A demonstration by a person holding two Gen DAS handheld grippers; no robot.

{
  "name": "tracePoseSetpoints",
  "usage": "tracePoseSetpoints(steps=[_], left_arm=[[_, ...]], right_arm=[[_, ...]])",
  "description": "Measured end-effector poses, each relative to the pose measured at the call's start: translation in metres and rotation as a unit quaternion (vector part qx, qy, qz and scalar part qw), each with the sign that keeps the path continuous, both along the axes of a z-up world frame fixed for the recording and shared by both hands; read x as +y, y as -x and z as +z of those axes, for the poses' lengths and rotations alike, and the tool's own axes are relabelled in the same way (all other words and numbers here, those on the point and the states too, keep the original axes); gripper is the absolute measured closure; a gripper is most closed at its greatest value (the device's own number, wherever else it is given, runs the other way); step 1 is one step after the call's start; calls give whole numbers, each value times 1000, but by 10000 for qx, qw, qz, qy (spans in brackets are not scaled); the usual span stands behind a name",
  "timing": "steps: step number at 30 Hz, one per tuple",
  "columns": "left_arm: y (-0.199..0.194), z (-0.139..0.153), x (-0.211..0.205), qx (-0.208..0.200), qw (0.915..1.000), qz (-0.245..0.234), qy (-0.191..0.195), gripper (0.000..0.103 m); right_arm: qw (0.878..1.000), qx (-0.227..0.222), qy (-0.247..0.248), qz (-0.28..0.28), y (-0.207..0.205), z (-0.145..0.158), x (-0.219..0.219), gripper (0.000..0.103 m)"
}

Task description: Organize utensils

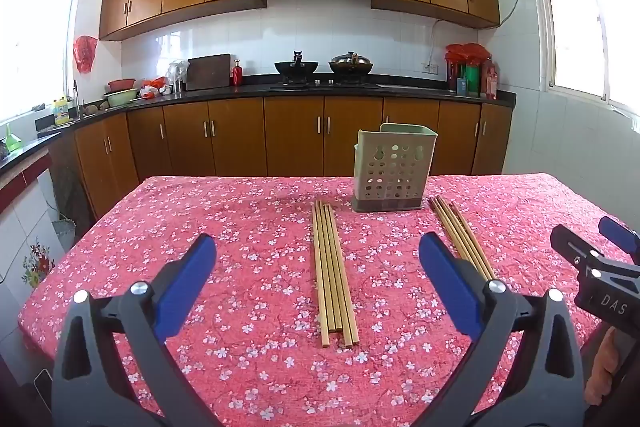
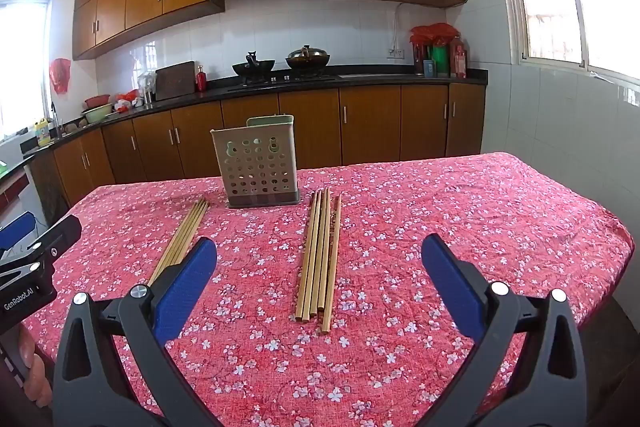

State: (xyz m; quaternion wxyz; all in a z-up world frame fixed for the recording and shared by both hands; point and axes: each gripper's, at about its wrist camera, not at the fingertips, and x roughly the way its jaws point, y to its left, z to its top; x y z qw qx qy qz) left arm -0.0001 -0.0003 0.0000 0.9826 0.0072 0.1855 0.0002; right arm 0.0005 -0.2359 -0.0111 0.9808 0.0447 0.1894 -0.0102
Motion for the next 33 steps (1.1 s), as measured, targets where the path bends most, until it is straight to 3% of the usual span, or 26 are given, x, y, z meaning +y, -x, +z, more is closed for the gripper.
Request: tracePoseSetpoints(steps=[33], left_arm=[[1,2,1,10,10000,-6,39,4]], right_arm=[[10000,1,11,9,2,1,2,2]])
